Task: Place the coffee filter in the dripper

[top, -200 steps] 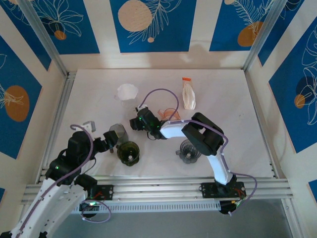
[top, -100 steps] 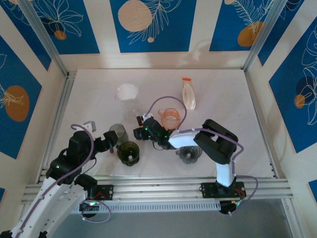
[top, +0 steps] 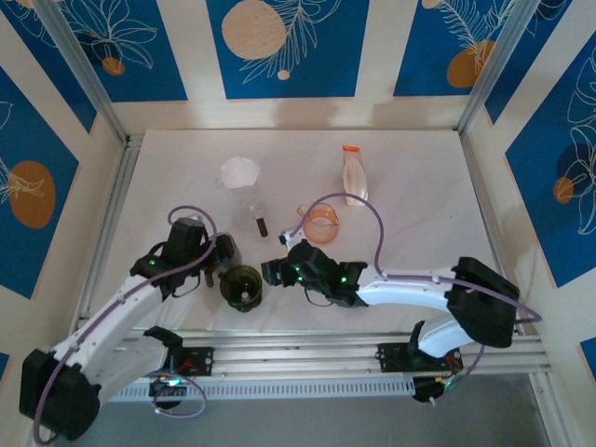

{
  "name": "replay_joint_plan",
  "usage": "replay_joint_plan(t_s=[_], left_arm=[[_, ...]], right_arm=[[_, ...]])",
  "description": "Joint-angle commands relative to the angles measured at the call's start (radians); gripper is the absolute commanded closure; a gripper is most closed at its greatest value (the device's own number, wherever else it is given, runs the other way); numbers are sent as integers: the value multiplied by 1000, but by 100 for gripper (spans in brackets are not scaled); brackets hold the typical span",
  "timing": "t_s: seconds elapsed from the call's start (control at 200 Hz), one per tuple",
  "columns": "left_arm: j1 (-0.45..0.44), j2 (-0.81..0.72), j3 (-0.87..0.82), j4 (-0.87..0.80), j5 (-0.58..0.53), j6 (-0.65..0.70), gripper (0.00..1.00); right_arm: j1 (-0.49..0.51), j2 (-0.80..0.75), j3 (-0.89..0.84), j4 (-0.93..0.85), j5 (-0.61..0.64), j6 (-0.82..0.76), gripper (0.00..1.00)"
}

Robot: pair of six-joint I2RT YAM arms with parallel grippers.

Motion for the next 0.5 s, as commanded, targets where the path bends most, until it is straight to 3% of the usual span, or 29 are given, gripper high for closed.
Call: replay_joint_plan(t_s=[0.0,0.195,0.495], left_arm=[[12,28,13,79,-8,34,14],[12,1,-13,110,19,42,14],[15,7,-27,112,42,62,14]], right_arm=[[0,-31,18,-135,-101,32,31],[8,83,108,-184,-207,52,31],[29,220,231,-235,-190,60,43]])
